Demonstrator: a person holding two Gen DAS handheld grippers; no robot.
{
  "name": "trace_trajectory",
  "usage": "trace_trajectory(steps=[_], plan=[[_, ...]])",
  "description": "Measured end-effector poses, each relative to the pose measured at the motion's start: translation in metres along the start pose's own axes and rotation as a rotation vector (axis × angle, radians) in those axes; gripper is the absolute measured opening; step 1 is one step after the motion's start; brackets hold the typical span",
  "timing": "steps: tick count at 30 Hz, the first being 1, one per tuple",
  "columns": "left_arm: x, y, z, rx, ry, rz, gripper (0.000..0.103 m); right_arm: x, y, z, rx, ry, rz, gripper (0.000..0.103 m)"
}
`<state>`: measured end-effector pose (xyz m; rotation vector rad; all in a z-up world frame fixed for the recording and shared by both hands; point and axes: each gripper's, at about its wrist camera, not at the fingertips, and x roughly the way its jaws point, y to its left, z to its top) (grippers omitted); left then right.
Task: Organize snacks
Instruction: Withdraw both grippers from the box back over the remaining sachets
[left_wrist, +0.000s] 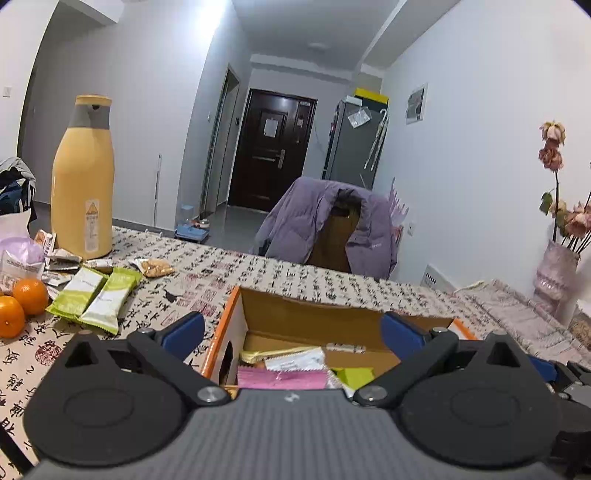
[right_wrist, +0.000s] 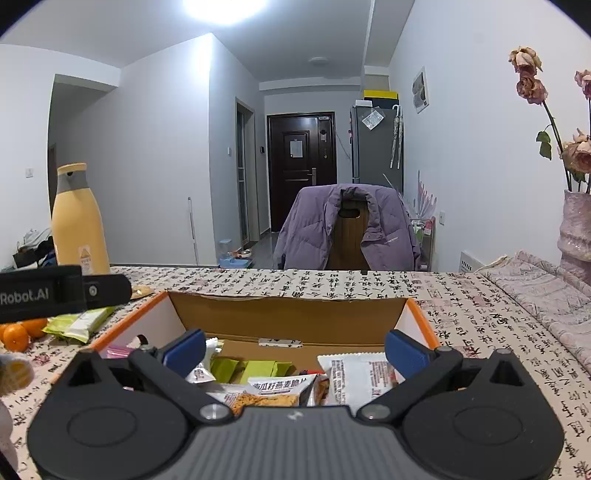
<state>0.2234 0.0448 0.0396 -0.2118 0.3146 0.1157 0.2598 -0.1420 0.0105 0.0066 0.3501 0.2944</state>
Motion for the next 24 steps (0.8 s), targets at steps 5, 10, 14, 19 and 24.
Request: trace_trajectory(steps=[5, 10, 14, 19, 24], plan=[[-0.016, -0.007, 0.006, 0.004, -0.012, -0.007, 0.103, -0.018, 0.000, 0.001, -0.013, 0.005, -0.004, 0.103], [-0.034, -0.010, 0.000, 0.010, -0.003, -0.008, 0.103, -0.037, -0.002, -0.004, -0.012, 0.014, -0.007, 0.103], [-0.051, -0.010, -0.008, 0.023, 0.003, -0.004, 0.103, -0.055, -0.003, -0.011, -0.022, 0.020, -0.009, 0.103], [-0.070, -0.006, -0.023, 0.047, 0.016, 0.003, 0.103, -0.080, -0.008, -0.024, -0.027, 0.037, -0.003, 0.103], [-0.081, -0.001, -0.041, 0.079, 0.044, 0.010, 0.103, -0.099, -0.016, -0.036, -0.019, 0.063, -0.002, 0.103]])
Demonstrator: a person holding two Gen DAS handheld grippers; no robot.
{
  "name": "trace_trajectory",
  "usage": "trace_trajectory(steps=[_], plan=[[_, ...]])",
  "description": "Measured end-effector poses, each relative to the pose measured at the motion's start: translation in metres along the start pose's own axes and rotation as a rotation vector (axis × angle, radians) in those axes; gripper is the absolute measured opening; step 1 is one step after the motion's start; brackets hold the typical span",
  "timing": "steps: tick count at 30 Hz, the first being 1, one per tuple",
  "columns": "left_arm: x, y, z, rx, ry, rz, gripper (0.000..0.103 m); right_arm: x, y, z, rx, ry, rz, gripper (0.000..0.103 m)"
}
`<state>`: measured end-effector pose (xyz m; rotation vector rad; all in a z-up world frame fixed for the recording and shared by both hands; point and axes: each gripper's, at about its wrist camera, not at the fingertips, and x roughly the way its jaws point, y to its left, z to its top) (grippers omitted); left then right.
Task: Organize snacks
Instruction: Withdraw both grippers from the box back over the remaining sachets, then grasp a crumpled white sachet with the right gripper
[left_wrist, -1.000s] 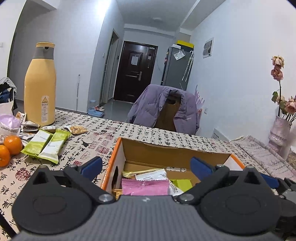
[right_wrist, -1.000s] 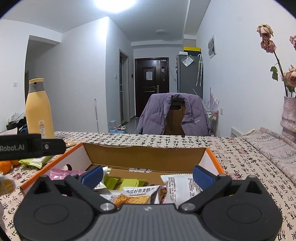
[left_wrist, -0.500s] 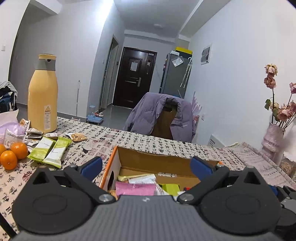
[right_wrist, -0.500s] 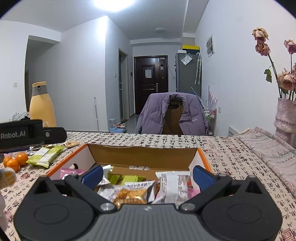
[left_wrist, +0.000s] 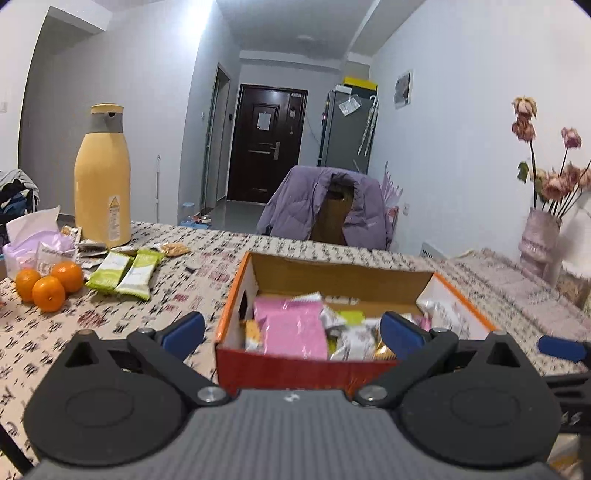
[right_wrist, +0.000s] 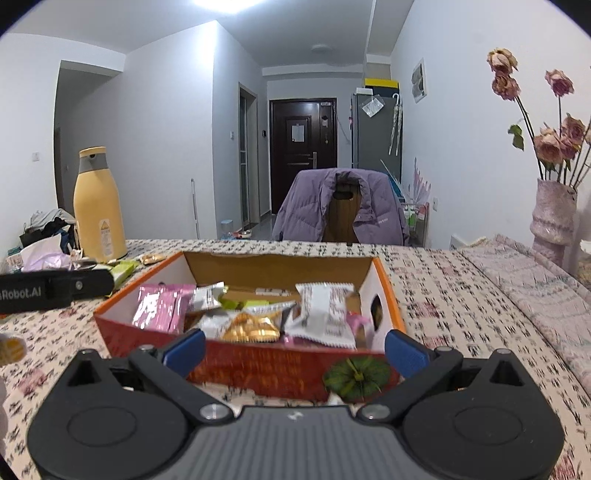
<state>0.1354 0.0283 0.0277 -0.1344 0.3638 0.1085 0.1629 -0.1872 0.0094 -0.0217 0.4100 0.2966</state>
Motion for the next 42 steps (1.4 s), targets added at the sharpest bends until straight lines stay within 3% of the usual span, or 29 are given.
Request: trace_trajectory(steps=[12, 19, 23, 32, 42], plan=[[0.000, 0.025, -0.052, -0.021, 0.095, -0.016, 0.103, -0.021, -0.021, -0.039, 0.037, 0.070, -0.002, 0.103], [-0.002, 0.025, -0.063, -0.003, 0.052, -0.027, 0.103, -0.022, -0.032, -0.057, 0.070, 0.113, -0.032, 0.103], [0.003, 0.026, -0.063, -0.006, 0.066, -0.027, 0.103, -0.017, -0.036, -0.056, 0.071, 0.126, -0.045, 0.103], [0.004, 0.028, -0.064, -0.021, 0.069, -0.024, 0.103, 0.030, -0.042, -0.038, 0.060, 0.222, -0.099, 0.103], [0.004, 0.033, -0.063, -0.049, 0.077, -0.032, 0.103, 0.081, -0.042, -0.043, 0.079, 0.333, -0.165, 0.103]])
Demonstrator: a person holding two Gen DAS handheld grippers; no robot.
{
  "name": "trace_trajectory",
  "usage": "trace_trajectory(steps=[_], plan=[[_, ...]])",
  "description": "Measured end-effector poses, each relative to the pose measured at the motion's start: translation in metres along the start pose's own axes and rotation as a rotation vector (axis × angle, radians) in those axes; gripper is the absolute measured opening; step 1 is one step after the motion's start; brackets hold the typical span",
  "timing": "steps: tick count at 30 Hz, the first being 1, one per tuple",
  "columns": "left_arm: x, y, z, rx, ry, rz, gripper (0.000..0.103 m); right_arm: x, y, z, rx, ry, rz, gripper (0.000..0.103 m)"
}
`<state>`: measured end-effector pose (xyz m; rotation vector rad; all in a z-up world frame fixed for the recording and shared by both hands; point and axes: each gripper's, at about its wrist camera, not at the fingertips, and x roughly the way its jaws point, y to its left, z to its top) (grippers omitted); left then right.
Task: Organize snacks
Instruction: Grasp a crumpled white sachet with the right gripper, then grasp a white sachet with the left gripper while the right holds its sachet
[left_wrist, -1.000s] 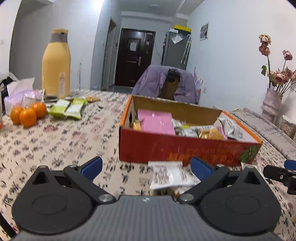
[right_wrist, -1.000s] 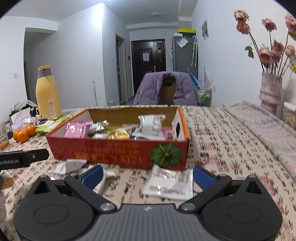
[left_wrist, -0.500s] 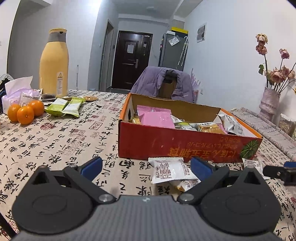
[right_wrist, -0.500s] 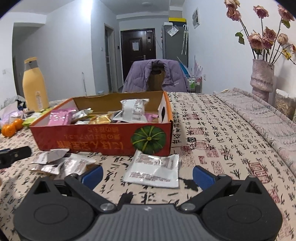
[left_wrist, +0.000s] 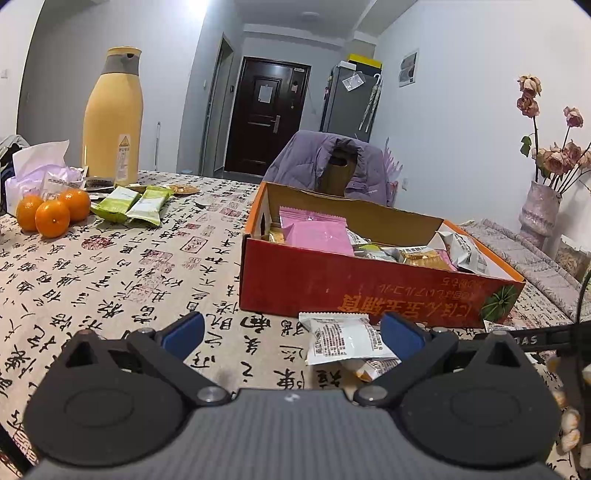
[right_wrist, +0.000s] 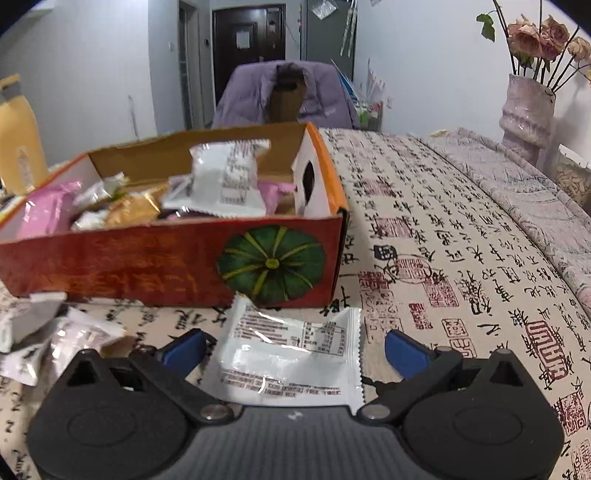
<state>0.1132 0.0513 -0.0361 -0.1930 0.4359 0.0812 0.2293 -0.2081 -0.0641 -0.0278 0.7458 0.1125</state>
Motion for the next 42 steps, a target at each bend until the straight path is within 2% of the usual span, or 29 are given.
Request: trace_trajectory(steps=[14, 17, 19, 22, 24, 28, 35, 42], plan=[[-0.001, 0.001, 0.000, -0.006, -0.002, -0.006, 0.103, -0.002, -0.003, -0.004, 0.003, -0.007, 0.022, 0.103], [-0.001, 0.001, 0.000, -0.005, 0.000, -0.005, 0.103, -0.007, -0.001, -0.006, -0.006, -0.020, 0.032, 0.092], [-0.001, 0.001, 0.000, -0.005, -0.001, -0.006, 0.103, -0.012, 0.000, -0.007, -0.015, -0.032, 0.046, 0.077], [-0.001, 0.001, 0.000, -0.006, -0.002, -0.004, 0.103, -0.018, 0.000, -0.010, -0.016, -0.043, 0.067, 0.066], [-0.001, 0.002, -0.001, -0.009, -0.003, -0.003, 0.103, -0.022, 0.000, -0.012, -0.020, -0.052, 0.075, 0.059], [-0.001, 0.002, -0.001, -0.010, -0.003, -0.002, 0.103, -0.031, 0.002, -0.017, -0.032, -0.078, 0.099, 0.055], [0.000, 0.001, -0.001, -0.007, -0.001, 0.001, 0.103, -0.060, 0.012, -0.029, -0.061, -0.204, 0.103, 0.054], [0.000, -0.002, -0.002, 0.006, 0.003, 0.011, 0.103, -0.068, 0.015, -0.036, -0.067, -0.256, 0.114, 0.055]])
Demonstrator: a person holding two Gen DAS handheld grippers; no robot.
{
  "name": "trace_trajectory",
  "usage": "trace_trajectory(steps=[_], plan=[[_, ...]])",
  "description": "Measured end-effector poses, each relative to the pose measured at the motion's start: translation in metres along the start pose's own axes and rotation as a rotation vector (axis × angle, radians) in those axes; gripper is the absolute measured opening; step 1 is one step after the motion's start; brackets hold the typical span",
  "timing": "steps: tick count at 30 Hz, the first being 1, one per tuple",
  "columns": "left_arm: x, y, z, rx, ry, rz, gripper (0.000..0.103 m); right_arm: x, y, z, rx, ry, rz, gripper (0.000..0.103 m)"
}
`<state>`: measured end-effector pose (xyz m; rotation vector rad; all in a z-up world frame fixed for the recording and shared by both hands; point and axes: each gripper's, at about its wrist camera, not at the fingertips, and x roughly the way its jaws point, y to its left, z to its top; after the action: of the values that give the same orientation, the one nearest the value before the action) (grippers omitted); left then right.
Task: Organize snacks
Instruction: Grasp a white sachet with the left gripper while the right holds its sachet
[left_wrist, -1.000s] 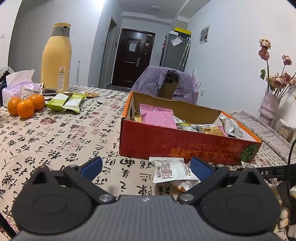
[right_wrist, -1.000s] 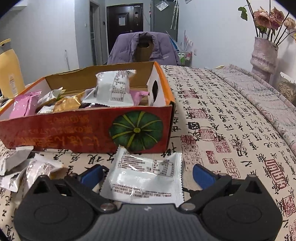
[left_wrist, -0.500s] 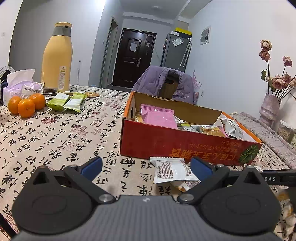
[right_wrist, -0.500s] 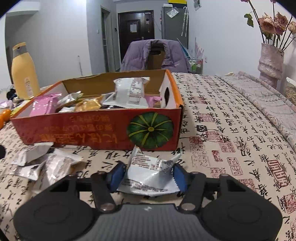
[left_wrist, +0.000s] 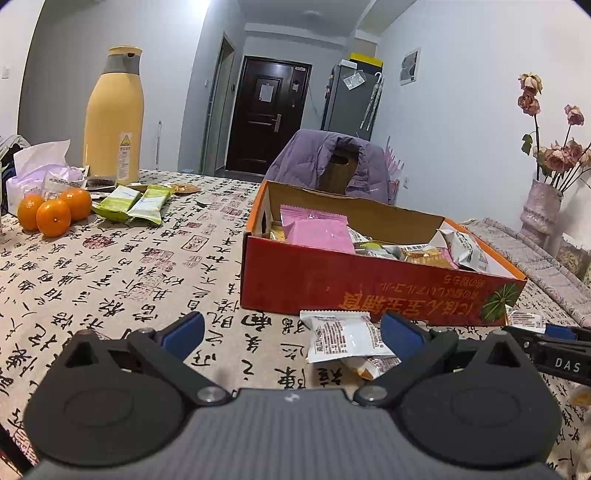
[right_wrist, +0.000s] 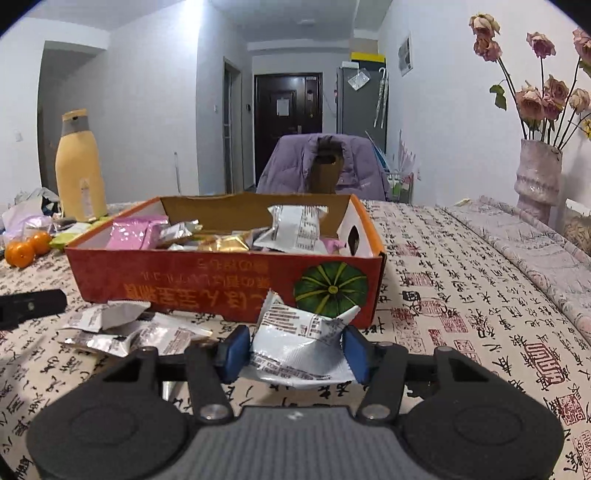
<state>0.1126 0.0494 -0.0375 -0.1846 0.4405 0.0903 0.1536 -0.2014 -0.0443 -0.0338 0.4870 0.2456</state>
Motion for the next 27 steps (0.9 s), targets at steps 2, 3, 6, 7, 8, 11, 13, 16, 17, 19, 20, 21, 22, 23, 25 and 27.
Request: trace_trajectory(steps=[2, 3, 6, 7, 8, 11, 13, 16, 17, 19, 20, 21, 22, 23, 25, 27], plan=[[0.000, 0.000, 0.000, 0.000, 0.001, 0.001, 0.103, -0.001, 0.000, -0.001, 0.002, -0.007, 0.005, 0.055], [0.000, 0.000, 0.000, 0.001, 0.002, 0.003, 0.103, -0.003, 0.000, -0.001, 0.004, -0.014, 0.004, 0.055], [0.002, -0.002, 0.000, 0.006, 0.021, 0.009, 0.103, -0.005, 0.000, -0.002, 0.004, -0.029, 0.004, 0.055], [0.004, -0.002, 0.001, 0.008, 0.040, 0.007, 0.103, -0.006, 0.000, -0.002, 0.002, -0.033, 0.003, 0.055], [0.006, -0.002, 0.002, 0.007, 0.059, 0.005, 0.103, -0.006, 0.001, -0.002, -0.001, -0.037, 0.003, 0.055], [0.011, 0.000, 0.005, -0.006, 0.095, 0.011, 0.103, -0.007, 0.002, -0.002, -0.003, -0.043, 0.003, 0.055], [0.014, 0.000, 0.008, -0.013, 0.116, 0.007, 0.103, -0.007, 0.000, -0.002, 0.005, -0.044, 0.006, 0.055], [0.016, -0.004, 0.014, -0.006, 0.138, 0.007, 0.103, -0.007, 0.000, -0.002, 0.010, -0.042, 0.007, 0.056], [0.017, -0.006, 0.016, 0.001, 0.141, 0.011, 0.103, -0.007, 0.000, -0.003, 0.009, -0.043, 0.006, 0.056], [0.020, -0.014, 0.023, 0.025, 0.153, 0.024, 0.103, -0.007, 0.001, -0.003, 0.006, -0.046, 0.006, 0.056], [0.023, -0.019, 0.026, 0.036, 0.162, 0.030, 0.103, -0.008, 0.000, -0.003, 0.007, -0.047, 0.006, 0.056], [0.026, -0.022, 0.028, 0.045, 0.173, 0.039, 0.103, -0.008, 0.000, -0.003, 0.008, -0.048, 0.006, 0.056], [0.029, -0.026, 0.029, 0.054, 0.185, 0.048, 0.103, -0.008, 0.000, -0.003, 0.011, -0.049, 0.006, 0.056], [0.032, -0.030, 0.030, 0.059, 0.199, 0.053, 0.103, -0.008, -0.001, -0.003, 0.013, -0.050, 0.006, 0.056], [0.039, -0.037, 0.031, 0.070, 0.229, 0.067, 0.103, -0.008, -0.002, -0.003, 0.021, -0.052, 0.007, 0.056], [0.045, -0.043, 0.029, 0.083, 0.252, 0.083, 0.103, -0.009, -0.003, -0.003, 0.027, -0.055, 0.011, 0.056]])
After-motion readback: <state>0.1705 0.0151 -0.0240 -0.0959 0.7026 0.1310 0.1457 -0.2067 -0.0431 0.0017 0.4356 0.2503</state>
